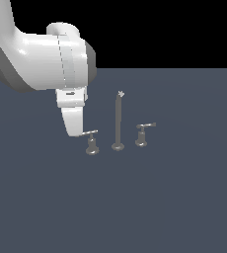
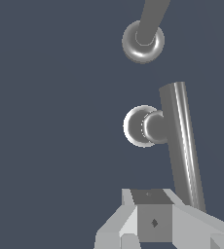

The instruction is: Turn on the faucet by rotating a designated handle.

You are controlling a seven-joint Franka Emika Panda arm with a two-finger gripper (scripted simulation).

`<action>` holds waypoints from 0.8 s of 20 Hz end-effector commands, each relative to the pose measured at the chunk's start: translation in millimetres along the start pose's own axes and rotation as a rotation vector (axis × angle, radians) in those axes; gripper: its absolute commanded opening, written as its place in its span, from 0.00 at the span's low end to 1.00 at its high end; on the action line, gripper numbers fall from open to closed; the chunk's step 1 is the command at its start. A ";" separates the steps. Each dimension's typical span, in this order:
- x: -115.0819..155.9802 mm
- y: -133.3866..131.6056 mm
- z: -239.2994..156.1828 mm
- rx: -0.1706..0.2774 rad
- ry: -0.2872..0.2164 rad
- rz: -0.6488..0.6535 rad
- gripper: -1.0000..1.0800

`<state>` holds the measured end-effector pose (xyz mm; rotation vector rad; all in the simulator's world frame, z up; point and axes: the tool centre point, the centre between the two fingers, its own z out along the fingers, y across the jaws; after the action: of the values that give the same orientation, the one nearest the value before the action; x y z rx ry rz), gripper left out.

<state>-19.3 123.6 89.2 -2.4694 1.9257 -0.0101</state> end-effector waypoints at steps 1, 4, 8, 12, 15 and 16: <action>1.1 8.9 -0.1 -0.005 0.001 0.000 0.00; 1.8 19.2 -0.2 -0.007 0.001 -0.001 0.00; 2.7 33.1 -0.4 -0.009 0.001 -0.002 0.00; 3.5 43.7 -0.6 -0.011 0.001 -0.003 0.00; -0.7 43.6 0.0 -0.008 -0.004 -0.021 0.00; 3.6 46.2 -0.1 -0.008 -0.003 -0.019 0.00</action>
<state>-62.0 121.2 88.7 -2.5005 1.8857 0.0034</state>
